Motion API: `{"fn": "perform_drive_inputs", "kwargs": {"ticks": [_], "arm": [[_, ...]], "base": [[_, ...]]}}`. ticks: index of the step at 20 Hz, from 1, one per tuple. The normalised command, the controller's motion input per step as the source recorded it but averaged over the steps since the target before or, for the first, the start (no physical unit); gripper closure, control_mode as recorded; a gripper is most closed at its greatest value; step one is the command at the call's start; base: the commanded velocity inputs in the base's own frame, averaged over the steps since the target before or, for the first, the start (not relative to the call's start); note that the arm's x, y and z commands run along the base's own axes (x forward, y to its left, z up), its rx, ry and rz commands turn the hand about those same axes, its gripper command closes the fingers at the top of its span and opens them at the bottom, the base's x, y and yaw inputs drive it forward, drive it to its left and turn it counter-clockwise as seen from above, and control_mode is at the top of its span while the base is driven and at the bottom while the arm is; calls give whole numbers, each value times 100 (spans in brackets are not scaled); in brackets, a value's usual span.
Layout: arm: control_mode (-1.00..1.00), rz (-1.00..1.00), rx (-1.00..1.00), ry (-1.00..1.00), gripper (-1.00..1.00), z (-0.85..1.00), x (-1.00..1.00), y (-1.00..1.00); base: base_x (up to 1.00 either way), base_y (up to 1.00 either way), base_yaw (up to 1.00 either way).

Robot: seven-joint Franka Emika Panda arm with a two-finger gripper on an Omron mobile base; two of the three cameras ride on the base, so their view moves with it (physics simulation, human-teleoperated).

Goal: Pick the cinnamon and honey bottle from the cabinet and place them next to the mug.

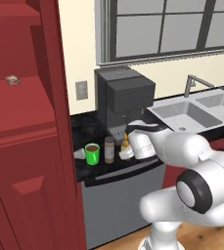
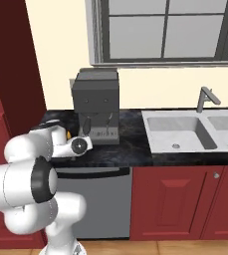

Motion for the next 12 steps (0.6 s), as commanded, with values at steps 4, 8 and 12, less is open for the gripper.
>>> {"fn": "perform_drive_inputs", "kwargs": {"ticks": [4,8,12], "arm": [[-100,-2,0,0,100,0,9,1],[-100,0,0,0,100,0,3,0],[-100,0,0,0,100,0,4,0]], "base": [[0,0,0],[0,0,0],[0,0,0]]}}
